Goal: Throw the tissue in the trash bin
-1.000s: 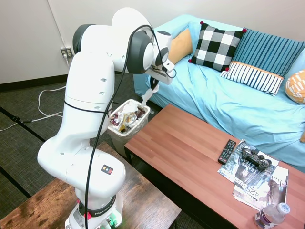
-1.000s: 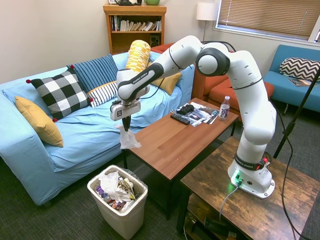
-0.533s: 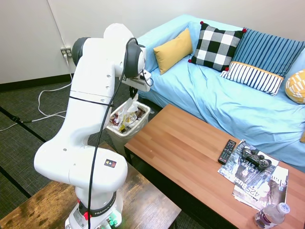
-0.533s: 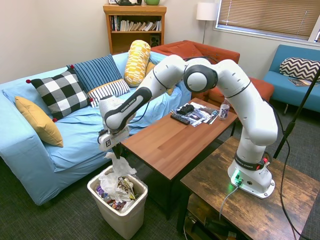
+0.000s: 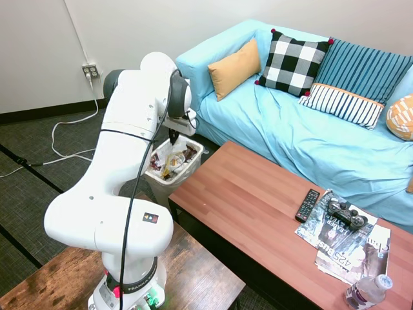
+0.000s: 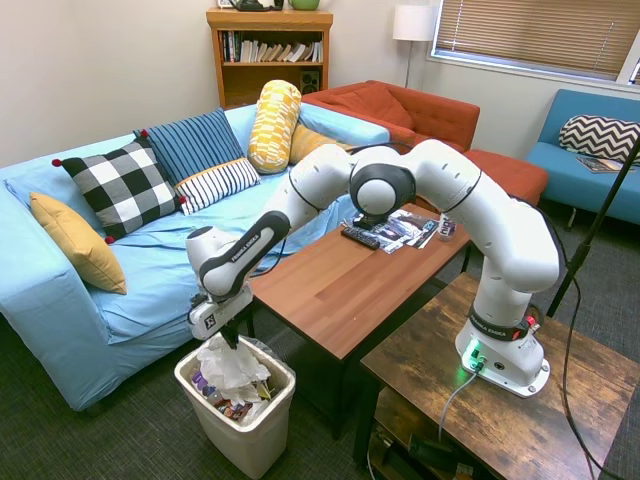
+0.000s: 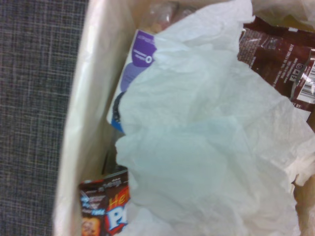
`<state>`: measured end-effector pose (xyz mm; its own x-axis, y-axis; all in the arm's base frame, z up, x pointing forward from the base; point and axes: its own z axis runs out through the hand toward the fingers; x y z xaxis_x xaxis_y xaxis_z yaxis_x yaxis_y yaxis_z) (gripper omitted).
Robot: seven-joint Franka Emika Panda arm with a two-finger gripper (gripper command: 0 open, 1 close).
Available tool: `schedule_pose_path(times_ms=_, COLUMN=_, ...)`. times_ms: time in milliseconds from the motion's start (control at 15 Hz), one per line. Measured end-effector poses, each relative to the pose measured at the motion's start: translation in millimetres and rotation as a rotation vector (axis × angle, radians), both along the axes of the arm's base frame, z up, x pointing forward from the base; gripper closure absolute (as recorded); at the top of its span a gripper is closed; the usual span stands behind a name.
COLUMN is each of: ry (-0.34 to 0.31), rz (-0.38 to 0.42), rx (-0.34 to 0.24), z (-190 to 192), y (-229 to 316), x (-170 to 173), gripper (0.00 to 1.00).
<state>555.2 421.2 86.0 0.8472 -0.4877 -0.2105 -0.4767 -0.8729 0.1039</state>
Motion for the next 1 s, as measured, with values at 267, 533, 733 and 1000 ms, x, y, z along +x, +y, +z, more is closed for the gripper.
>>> schedule_pose_path(times_ms=267, ry=-0.005, rz=-0.007, rx=0.003, z=-12, y=2, x=10, gripper=0.0)
schedule_pose_path(times_ms=533, ry=0.002, rz=-0.004, rx=0.001, z=-7, y=5, x=14, gripper=0.0)
schedule_pose_path(times_ms=733, ry=-0.007, rz=0.001, rx=-0.004, z=-1, y=8, x=18, gripper=0.0)
schedule_pose_path(times_ms=1000, ry=-0.075, rz=-0.015, rx=-0.031, z=28, y=9, x=31, gripper=0.0)
